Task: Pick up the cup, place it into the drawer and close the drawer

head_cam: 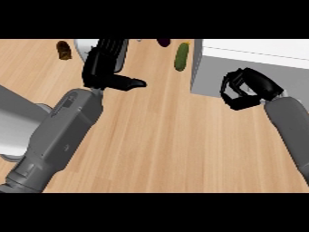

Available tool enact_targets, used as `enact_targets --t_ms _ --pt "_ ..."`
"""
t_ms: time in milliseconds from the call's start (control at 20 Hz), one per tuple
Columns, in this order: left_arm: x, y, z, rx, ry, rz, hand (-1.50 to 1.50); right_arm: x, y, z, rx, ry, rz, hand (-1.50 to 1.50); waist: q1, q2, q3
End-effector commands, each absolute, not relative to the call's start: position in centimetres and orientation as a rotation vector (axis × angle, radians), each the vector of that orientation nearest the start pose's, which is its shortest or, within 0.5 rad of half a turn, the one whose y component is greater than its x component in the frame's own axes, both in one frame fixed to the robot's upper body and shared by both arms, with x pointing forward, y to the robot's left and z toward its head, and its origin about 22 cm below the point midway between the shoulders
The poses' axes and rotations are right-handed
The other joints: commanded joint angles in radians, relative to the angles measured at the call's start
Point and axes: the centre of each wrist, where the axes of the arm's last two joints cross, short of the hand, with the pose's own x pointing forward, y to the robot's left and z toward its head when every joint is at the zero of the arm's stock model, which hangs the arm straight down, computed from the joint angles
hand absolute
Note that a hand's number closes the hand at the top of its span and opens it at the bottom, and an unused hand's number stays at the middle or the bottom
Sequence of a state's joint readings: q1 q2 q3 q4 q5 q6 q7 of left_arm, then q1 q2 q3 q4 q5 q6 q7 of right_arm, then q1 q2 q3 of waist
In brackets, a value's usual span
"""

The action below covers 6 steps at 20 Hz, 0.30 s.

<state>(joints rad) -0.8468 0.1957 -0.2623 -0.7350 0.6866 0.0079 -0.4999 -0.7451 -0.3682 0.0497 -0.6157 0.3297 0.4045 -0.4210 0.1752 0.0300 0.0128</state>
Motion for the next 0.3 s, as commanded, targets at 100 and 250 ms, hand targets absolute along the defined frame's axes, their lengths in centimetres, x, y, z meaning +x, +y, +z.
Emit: enact_targets --t_ms 100,250 --pt "41.1 15.7 6.1 -0.477 -1.884 0.021 -1.50 43.3 -32.1 12.4 -0.275 -1.618 0.813 1.50 0.043 0.015 -0.009" --pt "40.9 16.9 5.7 -0.473 -1.882 0.012 -1.50 43.0 -33.1 13.0 -0.269 -1.619 0.809 1.50 0.046 0.019 -0.010"
